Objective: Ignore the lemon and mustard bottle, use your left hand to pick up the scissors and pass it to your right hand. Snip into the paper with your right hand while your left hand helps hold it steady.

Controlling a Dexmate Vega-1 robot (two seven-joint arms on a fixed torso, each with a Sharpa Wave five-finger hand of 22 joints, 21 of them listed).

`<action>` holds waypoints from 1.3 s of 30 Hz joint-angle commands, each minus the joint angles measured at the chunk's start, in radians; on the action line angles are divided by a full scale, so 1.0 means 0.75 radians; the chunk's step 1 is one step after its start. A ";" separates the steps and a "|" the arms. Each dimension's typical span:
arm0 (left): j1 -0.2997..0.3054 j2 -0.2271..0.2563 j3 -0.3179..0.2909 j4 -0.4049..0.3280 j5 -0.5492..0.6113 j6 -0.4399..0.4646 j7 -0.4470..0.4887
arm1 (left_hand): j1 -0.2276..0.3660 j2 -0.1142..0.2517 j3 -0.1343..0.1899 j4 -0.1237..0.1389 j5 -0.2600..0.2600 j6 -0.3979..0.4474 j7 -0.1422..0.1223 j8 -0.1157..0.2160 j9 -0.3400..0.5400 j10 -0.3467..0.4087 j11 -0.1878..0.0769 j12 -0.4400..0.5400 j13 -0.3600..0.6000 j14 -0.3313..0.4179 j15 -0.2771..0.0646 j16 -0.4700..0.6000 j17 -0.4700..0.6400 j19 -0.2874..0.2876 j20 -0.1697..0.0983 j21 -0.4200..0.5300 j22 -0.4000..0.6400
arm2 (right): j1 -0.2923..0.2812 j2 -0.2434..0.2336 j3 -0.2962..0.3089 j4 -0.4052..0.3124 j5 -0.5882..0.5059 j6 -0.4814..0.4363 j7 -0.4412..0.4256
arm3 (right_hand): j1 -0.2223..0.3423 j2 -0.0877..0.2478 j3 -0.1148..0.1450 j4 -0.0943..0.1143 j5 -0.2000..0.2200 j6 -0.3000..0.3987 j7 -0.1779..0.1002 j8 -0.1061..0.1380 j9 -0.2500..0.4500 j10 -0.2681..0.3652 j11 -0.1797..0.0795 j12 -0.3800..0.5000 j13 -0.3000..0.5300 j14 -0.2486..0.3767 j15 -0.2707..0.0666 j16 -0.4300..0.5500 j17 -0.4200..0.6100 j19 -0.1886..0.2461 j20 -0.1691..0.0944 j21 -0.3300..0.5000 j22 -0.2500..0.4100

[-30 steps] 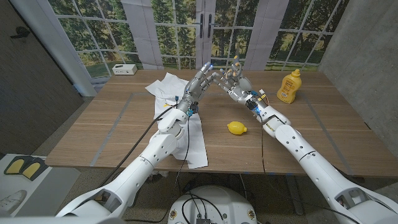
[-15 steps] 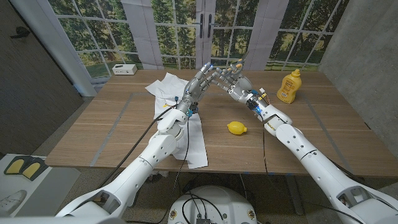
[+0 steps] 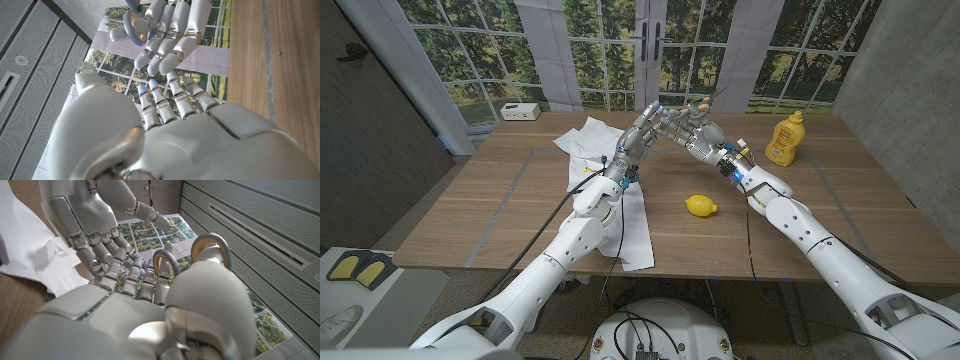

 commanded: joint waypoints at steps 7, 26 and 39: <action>-0.001 0.002 0.001 0.006 -0.003 0.006 -0.001 | 0.004 0.020 -0.011 0.000 -0.006 0.030 0.000 0.012 -0.001 0.022 0.001 0.011 0.002 0.019 -0.227 0.011 0.003 0.017 -0.105 0.007 0.005 | -0.008 0.003 0.005 0.011 0.022 -0.009 -0.010 | 0.070 0.055 0.040 -0.039 0.007 0.158 -0.061 0.026 0.053 0.174 -0.034 0.044 -0.006 0.112 -0.041 -0.021 -0.002 0.126 -0.008 -0.019 0.000; -0.019 -0.009 -0.001 0.040 -0.011 0.006 -0.019 | 0.011 0.027 -0.016 0.000 -0.009 0.055 0.000 0.011 -0.002 0.032 0.001 0.010 0.002 0.032 -0.228 0.010 0.003 0.020 -0.100 0.007 0.005 | 0.002 -0.007 0.003 0.004 0.029 -0.061 -0.053 | 0.012 0.038 0.062 -0.040 -0.039 0.170 -0.158 0.683 0.839 0.453 -0.207 0.632 0.707 0.561 -0.363 0.254 0.304 0.424 -0.189 0.001 0.041; -0.012 -0.005 -0.009 0.042 -0.024 0.011 -0.029 | 0.017 0.032 -0.020 0.000 -0.011 0.070 0.000 0.010 -0.003 0.043 0.001 0.010 0.002 0.042 -0.228 0.010 0.004 0.025 -0.101 0.008 0.006 | -0.005 0.000 -0.002 -0.018 0.042 -0.097 -0.105 | 0.031 0.020 0.079 -0.048 -0.040 0.256 -0.177 0.839 0.903 0.522 -0.221 1.015 1.180 0.666 -0.390 0.656 0.726 0.554 -0.309 0.172 0.099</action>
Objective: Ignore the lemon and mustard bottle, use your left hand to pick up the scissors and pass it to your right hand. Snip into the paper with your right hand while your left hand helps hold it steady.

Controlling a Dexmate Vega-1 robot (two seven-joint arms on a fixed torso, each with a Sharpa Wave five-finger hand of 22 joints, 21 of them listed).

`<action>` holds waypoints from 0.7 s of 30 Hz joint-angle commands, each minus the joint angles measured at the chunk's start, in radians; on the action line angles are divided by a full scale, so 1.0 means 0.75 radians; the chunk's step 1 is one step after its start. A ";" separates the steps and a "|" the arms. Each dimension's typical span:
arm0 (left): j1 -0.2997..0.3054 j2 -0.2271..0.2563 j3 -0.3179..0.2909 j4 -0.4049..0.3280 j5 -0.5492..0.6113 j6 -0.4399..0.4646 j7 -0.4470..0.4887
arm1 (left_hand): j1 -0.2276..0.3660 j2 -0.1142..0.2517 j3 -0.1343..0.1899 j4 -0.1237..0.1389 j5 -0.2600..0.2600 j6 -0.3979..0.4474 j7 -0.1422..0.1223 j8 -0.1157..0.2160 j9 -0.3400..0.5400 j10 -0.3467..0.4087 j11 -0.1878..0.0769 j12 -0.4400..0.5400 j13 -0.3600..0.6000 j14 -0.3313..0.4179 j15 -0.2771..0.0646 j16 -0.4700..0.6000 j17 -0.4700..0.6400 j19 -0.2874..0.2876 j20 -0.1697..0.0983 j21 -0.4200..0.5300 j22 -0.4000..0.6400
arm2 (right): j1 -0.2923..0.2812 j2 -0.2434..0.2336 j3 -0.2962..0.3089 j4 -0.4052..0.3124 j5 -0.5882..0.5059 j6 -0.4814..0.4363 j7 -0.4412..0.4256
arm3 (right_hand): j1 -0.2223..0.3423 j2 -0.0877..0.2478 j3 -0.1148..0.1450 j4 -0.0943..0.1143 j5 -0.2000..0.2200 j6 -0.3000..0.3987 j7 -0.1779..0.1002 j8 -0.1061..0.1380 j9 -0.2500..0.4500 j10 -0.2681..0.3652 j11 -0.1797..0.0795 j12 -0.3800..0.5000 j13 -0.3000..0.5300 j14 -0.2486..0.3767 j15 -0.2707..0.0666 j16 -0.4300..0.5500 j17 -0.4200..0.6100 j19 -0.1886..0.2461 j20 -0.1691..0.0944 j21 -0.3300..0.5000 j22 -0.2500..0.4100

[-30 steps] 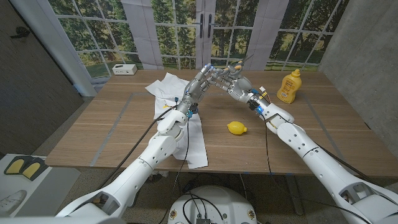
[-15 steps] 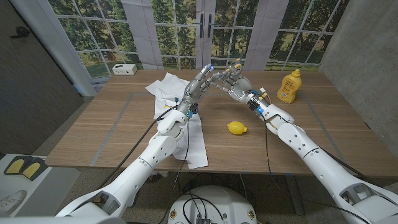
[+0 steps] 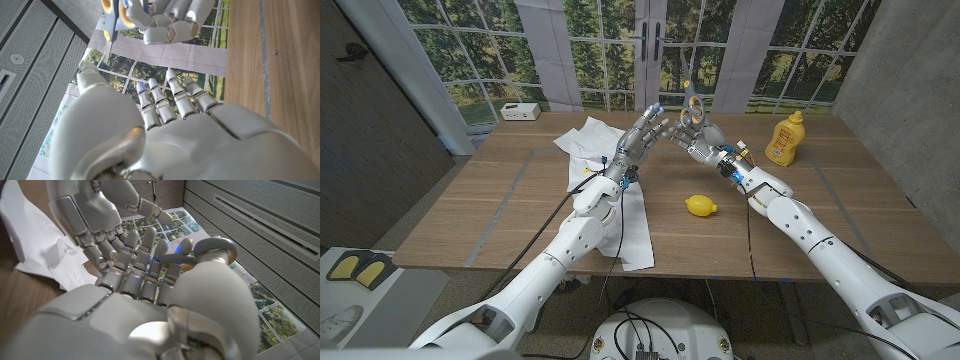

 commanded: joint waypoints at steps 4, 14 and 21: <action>0.010 0.004 -0.009 -0.002 -0.010 0.000 -0.007 | 0.001 0.016 -0.012 0.002 -0.004 0.020 -0.002 0.003 0.003 0.020 -0.004 0.011 0.002 0.020 -0.223 0.010 0.003 0.015 -0.097 0.009 0.006 | -0.003 0.016 -0.007 -0.015 0.027 -0.043 -0.045 | -0.003 -0.002 -0.001 0.011 -0.006 0.136 -0.006 0.105 0.139 0.171 -0.040 0.320 0.181 0.117 -0.199 0.240 0.171 0.089 -0.059 0.166 0.108; 0.020 0.003 -0.012 -0.012 -0.011 -0.008 -0.002 | 0.006 0.020 -0.015 0.002 -0.006 0.030 -0.002 0.000 0.002 0.029 -0.004 0.010 0.002 0.027 -0.223 0.009 0.003 0.023 -0.097 0.010 0.005 | -0.001 0.001 -0.010 -0.031 0.020 -0.062 -0.061 | -0.134 -0.071 -0.067 0.061 -0.037 0.048 0.009 0.122 0.190 0.095 -0.015 0.313 0.164 0.036 -0.192 0.298 0.171 0.020 -0.053 0.257 0.196; 0.025 0.001 -0.010 -0.016 -0.010 -0.010 0.003 | 0.009 0.024 -0.017 0.003 -0.007 0.037 -0.002 -0.003 0.002 0.035 -0.004 0.010 0.002 0.033 -0.224 0.009 0.004 0.024 -0.096 0.010 0.005 | -0.014 -0.015 -0.007 -0.054 0.009 -0.063 -0.082 | -0.211 -0.100 -0.098 0.088 -0.046 -0.031 0.032 0.114 0.211 0.054 0.000 0.247 0.081 -0.023 -0.193 0.293 0.139 -0.012 -0.030 0.270 0.195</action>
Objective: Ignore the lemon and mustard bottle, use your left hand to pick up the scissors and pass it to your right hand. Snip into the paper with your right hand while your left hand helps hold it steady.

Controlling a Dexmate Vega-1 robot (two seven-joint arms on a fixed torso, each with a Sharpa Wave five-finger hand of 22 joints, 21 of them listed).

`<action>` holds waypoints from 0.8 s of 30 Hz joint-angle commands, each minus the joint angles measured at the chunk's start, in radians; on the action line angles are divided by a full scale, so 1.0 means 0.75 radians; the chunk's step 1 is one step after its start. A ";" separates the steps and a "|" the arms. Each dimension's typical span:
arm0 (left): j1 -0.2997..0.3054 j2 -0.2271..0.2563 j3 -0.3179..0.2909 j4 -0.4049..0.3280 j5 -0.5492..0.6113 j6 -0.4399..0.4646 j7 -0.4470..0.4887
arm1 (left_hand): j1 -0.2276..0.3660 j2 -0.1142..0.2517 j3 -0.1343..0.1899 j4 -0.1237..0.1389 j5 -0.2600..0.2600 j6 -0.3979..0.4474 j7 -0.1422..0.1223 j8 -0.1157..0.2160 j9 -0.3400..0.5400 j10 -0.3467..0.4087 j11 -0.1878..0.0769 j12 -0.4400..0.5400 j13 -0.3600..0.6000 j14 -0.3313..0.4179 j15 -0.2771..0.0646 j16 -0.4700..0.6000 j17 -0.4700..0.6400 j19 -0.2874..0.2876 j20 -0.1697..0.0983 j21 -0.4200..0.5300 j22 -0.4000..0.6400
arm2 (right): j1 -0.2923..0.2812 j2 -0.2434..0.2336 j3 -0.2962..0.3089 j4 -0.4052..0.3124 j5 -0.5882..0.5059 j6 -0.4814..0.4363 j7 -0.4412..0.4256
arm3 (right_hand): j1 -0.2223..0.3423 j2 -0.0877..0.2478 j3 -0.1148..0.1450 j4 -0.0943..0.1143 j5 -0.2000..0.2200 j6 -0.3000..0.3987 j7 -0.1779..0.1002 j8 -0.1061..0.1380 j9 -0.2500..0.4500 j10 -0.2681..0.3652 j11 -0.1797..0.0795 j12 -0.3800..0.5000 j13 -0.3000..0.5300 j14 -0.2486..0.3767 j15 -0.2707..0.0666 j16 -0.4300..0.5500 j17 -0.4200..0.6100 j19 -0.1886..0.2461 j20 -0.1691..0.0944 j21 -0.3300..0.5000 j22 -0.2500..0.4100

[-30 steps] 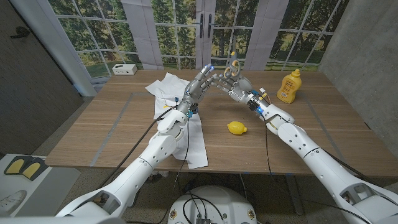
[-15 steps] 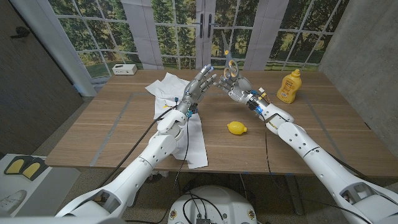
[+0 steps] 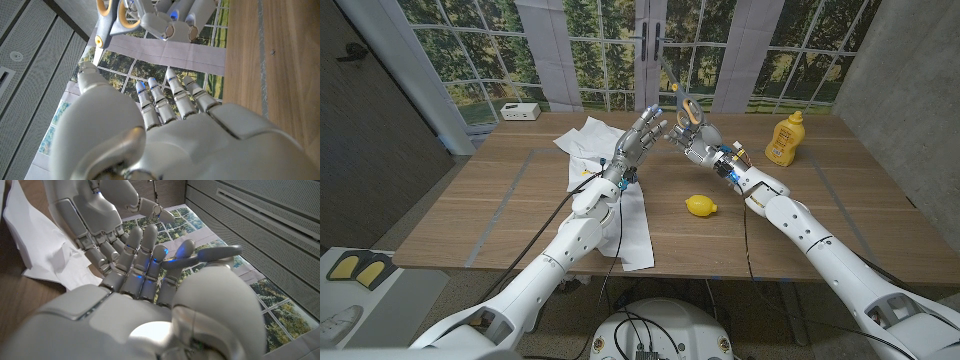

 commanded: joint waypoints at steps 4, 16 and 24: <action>0.015 -0.002 0.001 -0.014 0.002 -0.012 0.011 | 0.000 0.015 -0.013 -0.003 -0.004 0.019 0.000 -0.003 0.001 0.020 0.002 0.010 0.002 0.019 -0.222 0.009 0.004 0.011 -0.095 0.005 0.006 | -0.017 -0.026 0.001 -0.038 -0.008 -0.016 -0.035 | 0.011 0.010 0.007 -0.018 0.010 -0.070 0.019 -0.021 0.196 -0.014 -0.024 -0.044 -0.055 -0.055 -0.198 -0.006 -0.024 -0.024 0.006 0.009 -0.017; 0.028 0.004 0.002 -0.028 0.009 -0.016 0.023 | 0.002 0.018 -0.016 -0.002 -0.005 0.026 0.000 -0.006 0.001 0.027 0.002 0.010 0.001 0.025 -0.222 0.008 0.004 0.015 -0.100 0.005 0.006 | -0.015 -0.033 -0.006 -0.017 0.006 -0.040 -0.022 | 0.186 0.063 0.085 -0.097 0.050 -0.103 0.027 -0.082 0.101 -0.043 -0.012 -0.090 -0.161 -0.115 -0.195 -0.008 -0.043 -0.039 0.002 0.017 -0.072; 0.028 0.007 0.008 -0.029 0.012 -0.012 0.022 | 0.003 0.021 -0.019 0.000 -0.007 0.035 0.000 -0.007 0.001 0.037 0.003 0.011 0.002 0.029 -0.222 0.008 0.004 0.016 -0.101 0.005 0.006 | -0.032 -0.034 0.007 -0.027 0.028 -0.053 -0.034 | 0.202 0.087 0.100 -0.096 0.053 -0.093 0.037 -0.121 0.027 -0.018 -0.015 -0.115 -0.242 -0.104 -0.200 0.009 -0.050 -0.044 0.005 0.025 -0.098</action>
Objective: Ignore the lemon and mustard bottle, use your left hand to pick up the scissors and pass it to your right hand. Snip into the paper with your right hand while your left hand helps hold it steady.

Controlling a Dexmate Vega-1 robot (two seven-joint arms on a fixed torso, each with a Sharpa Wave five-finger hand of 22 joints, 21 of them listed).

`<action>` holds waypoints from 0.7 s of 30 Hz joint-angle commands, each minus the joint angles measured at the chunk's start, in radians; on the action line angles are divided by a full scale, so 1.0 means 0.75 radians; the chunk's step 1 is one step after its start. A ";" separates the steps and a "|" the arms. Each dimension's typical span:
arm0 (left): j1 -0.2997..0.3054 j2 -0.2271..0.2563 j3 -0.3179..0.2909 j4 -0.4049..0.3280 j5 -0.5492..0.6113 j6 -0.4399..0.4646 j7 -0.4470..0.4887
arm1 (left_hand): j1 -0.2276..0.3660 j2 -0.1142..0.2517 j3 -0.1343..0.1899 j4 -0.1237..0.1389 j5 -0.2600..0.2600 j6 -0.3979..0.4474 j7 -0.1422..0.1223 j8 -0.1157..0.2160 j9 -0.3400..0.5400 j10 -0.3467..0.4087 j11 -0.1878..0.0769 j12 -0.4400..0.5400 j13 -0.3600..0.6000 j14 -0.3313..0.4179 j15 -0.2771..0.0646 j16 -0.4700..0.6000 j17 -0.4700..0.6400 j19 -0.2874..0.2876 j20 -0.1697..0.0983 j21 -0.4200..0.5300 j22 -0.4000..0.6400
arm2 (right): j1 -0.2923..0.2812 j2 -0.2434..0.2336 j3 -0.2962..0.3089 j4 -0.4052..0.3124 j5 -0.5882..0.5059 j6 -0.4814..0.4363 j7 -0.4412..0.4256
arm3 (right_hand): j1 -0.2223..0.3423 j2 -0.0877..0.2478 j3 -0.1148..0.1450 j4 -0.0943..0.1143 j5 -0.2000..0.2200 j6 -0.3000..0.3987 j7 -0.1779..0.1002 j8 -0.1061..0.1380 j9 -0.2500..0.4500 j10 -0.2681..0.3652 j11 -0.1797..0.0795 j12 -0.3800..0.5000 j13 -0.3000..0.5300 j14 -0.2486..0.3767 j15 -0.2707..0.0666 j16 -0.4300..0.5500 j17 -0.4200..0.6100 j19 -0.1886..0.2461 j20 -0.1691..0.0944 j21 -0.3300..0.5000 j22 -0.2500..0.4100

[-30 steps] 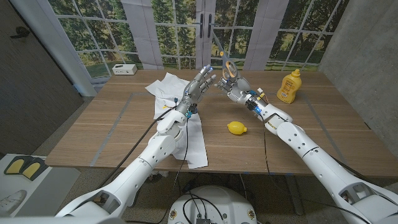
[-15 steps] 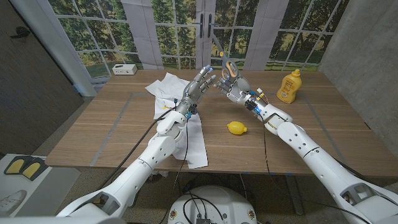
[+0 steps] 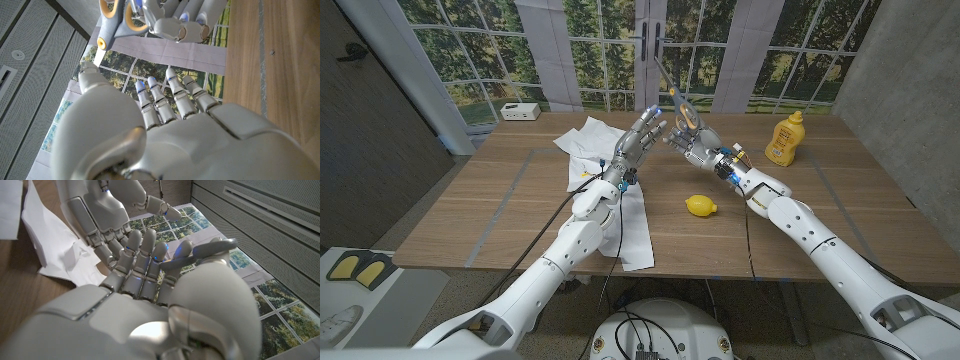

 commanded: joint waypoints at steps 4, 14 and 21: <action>0.006 0.006 0.009 -0.010 0.010 -0.001 0.002 | -0.001 0.018 -0.009 0.000 -0.007 0.019 0.002 0.001 0.001 0.019 0.005 0.010 0.001 0.016 -0.222 0.008 0.004 0.013 -0.106 0.005 0.006 | -0.027 -0.001 0.019 -0.009 0.050 -0.035 -0.019 | 0.056 0.052 0.031 -0.008 0.008 -0.008 0.051 -0.035 -0.073 0.050 -0.002 -0.024 -0.086 0.009 -0.217 0.019 -0.010 -0.001 -0.004 0.021 -0.023; 0.012 0.013 0.013 -0.024 0.032 -0.016 0.008 | 0.001 0.021 -0.012 0.001 -0.009 0.029 0.002 0.000 0.000 0.022 0.004 0.008 0.001 0.019 -0.222 0.006 0.004 0.015 -0.106 0.004 0.006 | -0.047 0.018 0.038 -0.011 0.087 -0.034 -0.026 | 0.117 0.110 0.074 -0.016 -0.023 0.101 0.067 -0.067 -0.203 0.178 -0.021 -0.018 -0.221 0.098 -0.216 0.044 -0.049 0.008 -0.017 0.066 -0.066; 0.023 0.018 0.011 -0.037 0.030 -0.016 0.017 | 0.002 0.023 -0.015 0.002 -0.010 0.037 0.002 -0.001 0.000 0.024 0.004 0.006 0.001 0.020 -0.222 0.005 0.003 0.015 -0.107 0.004 0.006 | -0.071 0.042 0.051 -0.032 0.141 -0.066 -0.088 | 0.136 0.127 0.089 -0.016 -0.035 0.116 0.075 -0.074 -0.228 0.189 -0.020 -0.030 -0.273 0.096 -0.225 -0.006 -0.100 0.009 -0.025 0.085 -0.081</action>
